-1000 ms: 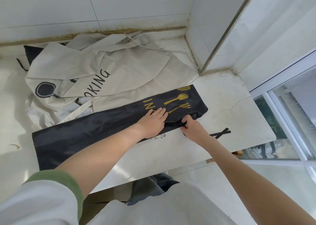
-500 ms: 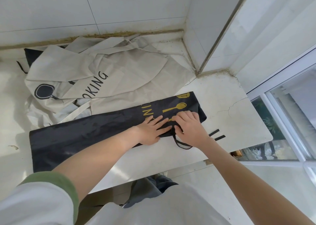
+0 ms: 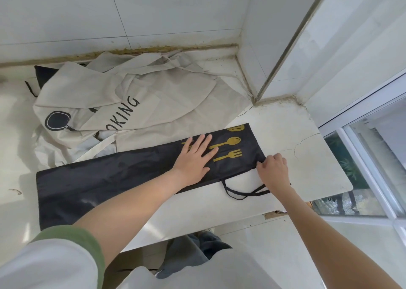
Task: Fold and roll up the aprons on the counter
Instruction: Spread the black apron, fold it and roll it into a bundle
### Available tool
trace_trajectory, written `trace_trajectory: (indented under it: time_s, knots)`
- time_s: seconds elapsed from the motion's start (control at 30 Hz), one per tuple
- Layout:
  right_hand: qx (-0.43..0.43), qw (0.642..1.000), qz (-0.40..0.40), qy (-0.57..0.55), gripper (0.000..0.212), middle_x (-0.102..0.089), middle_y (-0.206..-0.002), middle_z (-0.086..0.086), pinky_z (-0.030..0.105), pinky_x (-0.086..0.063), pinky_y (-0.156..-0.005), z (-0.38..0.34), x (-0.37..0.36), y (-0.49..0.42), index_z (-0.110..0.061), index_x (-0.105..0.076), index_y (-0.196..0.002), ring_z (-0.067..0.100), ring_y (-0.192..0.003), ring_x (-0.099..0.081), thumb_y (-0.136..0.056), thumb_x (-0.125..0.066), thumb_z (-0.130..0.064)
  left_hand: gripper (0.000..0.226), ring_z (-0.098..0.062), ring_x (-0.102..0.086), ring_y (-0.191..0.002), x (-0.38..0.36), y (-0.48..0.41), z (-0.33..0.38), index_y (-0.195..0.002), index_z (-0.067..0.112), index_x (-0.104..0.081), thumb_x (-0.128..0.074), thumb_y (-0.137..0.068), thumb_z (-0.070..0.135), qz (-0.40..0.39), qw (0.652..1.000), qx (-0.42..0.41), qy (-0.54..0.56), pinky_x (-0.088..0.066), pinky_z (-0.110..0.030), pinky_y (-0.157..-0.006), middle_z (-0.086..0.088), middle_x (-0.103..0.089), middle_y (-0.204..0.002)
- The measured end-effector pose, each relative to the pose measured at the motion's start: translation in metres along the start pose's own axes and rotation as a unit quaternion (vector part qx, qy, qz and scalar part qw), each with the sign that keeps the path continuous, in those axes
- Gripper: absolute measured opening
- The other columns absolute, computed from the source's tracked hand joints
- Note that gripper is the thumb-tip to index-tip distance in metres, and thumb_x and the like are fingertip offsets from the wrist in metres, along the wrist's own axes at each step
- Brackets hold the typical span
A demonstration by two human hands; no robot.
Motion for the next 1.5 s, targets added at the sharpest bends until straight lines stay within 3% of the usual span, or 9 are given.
trace_trajectory:
  time_s: [0.1, 0.23, 0.47, 0.63, 0.83, 1.07, 1.23, 1.4, 1.5]
  knots:
    - [0.028, 0.996, 0.036, -0.077, 0.007, -0.046, -0.093, 0.015, 0.039, -0.039, -0.078, -0.014, 0.012, -0.003, -0.001, -0.047, -0.089, 0.034, -0.092, -0.045, -0.085, -0.049, -0.007, 0.066, -0.028, 0.024, -0.144, -0.017, 0.002, -0.005, -0.152, 0.030, 0.009, -0.026, -0.100, 0.051, -0.065, 0.997, 0.015, 0.038, 0.011, -0.050, -0.115, -0.009, 0.026, -0.157]
    - [0.055, 0.987, 0.089, -0.124, 0.027, -0.046, -0.097, 0.010, 0.038, -0.039, -0.077, -0.031, 0.026, 0.000, -0.002, -0.046, -0.104, 0.027, -0.090, -0.040, -0.079, -0.054, -0.006, 0.063, -0.027, 0.027, -0.143, -0.034, 0.003, -0.004, -0.149, 0.029, 0.019, -0.017, -0.102, 0.050, -0.131, 0.988, 0.017, 0.073, 0.010, -0.048, -0.117, -0.009, 0.029, -0.156]
    - [-0.016, 0.926, 0.011, -0.378, 0.031, -0.056, -0.105, 0.007, 0.033, -0.044, -0.073, -0.030, 0.022, -0.007, -0.015, -0.038, -0.125, 0.024, -0.093, -0.054, -0.096, -0.041, -0.026, 0.063, -0.025, 0.030, -0.142, -0.039, 0.003, -0.005, -0.148, 0.030, 0.022, -0.014, -0.101, 0.052, -0.140, 0.986, 0.010, 0.085, 0.010, -0.048, -0.117, -0.007, 0.031, -0.155]
    - [0.012, 0.985, -0.033, -0.171, 0.041, -0.046, -0.113, 0.007, 0.040, -0.042, -0.094, -0.035, 0.010, -0.027, -0.004, -0.049, -0.118, 0.027, -0.110, -0.043, -0.092, -0.054, -0.036, 0.064, -0.024, 0.028, -0.142, -0.042, 0.005, -0.007, -0.148, 0.027, 0.022, -0.012, -0.100, 0.053, -0.112, 0.990, 0.015, 0.086, 0.012, -0.046, -0.117, -0.006, 0.028, -0.156]
    - [-0.017, 0.978, -0.028, -0.204, 0.014, -0.045, -0.096, 0.008, 0.035, -0.040, -0.075, -0.025, 0.006, -0.038, -0.004, -0.048, -0.091, 0.029, -0.089, -0.048, -0.093, -0.056, -0.015, 0.069, -0.025, 0.022, -0.145, -0.040, 0.006, -0.011, -0.148, 0.027, 0.020, -0.007, -0.095, 0.062, -0.045, 0.994, 0.026, 0.092, 0.012, -0.046, -0.117, -0.006, 0.023, -0.158]
    - [-0.072, 0.959, -0.100, -0.254, 0.022, -0.053, -0.097, 0.007, 0.025, -0.038, -0.055, -0.019, -0.004, -0.044, -0.010, -0.045, -0.114, 0.024, -0.086, -0.052, -0.093, -0.051, -0.010, 0.081, -0.029, 0.021, -0.145, -0.045, 0.005, -0.016, -0.149, 0.035, 0.017, 0.011, -0.077, 0.069, -0.031, 0.995, 0.036, 0.086, 0.013, -0.053, -0.115, -0.006, 0.022, -0.158]
    - [-0.059, 0.967, -0.136, -0.209, 0.013, -0.053, -0.083, 0.008, 0.027, -0.034, -0.055, -0.022, -0.006, -0.047, -0.001, -0.052, -0.092, 0.025, -0.078, -0.047, -0.090, -0.040, -0.004, 0.077, -0.026, 0.022, -0.145, -0.045, 0.005, -0.017, -0.147, 0.034, 0.019, 0.009, -0.078, 0.069, -0.025, 0.997, 0.003, 0.076, 0.013, -0.050, -0.116, -0.002, 0.027, -0.154]
    - [-0.038, 0.998, -0.040, -0.034, 0.007, -0.053, -0.095, 0.014, 0.041, -0.043, -0.079, -0.013, 0.011, -0.038, -0.003, -0.045, -0.090, 0.034, -0.091, -0.049, -0.085, -0.041, -0.004, 0.068, -0.031, -0.017, -0.146, -0.036, 0.012, -0.033, -0.151, 0.022, -0.024, -0.018, -0.095, 0.059, 0.072, 0.996, 0.016, 0.059, -0.008, -0.050, -0.116, -0.010, -0.018, -0.158]
    - [-0.014, 0.997, 0.064, 0.035, 0.040, -0.050, -0.118, 0.018, 0.046, -0.036, -0.089, -0.012, 0.023, -0.032, 0.000, -0.046, -0.117, 0.037, -0.107, -0.045, -0.077, -0.049, 0.000, 0.067, -0.033, -0.024, -0.143, -0.044, 0.018, -0.048, -0.149, 0.021, -0.029, -0.008, -0.098, 0.058, 0.066, 0.993, 0.070, 0.069, -0.012, -0.050, -0.114, -0.013, -0.027, -0.156]
Point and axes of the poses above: each hand's wrist, its own y-axis away from the middle knuckle, its own x-axis out of the back of the hand, z = x × y, the point moved 9 cm from there along -y, towards the middle knuckle
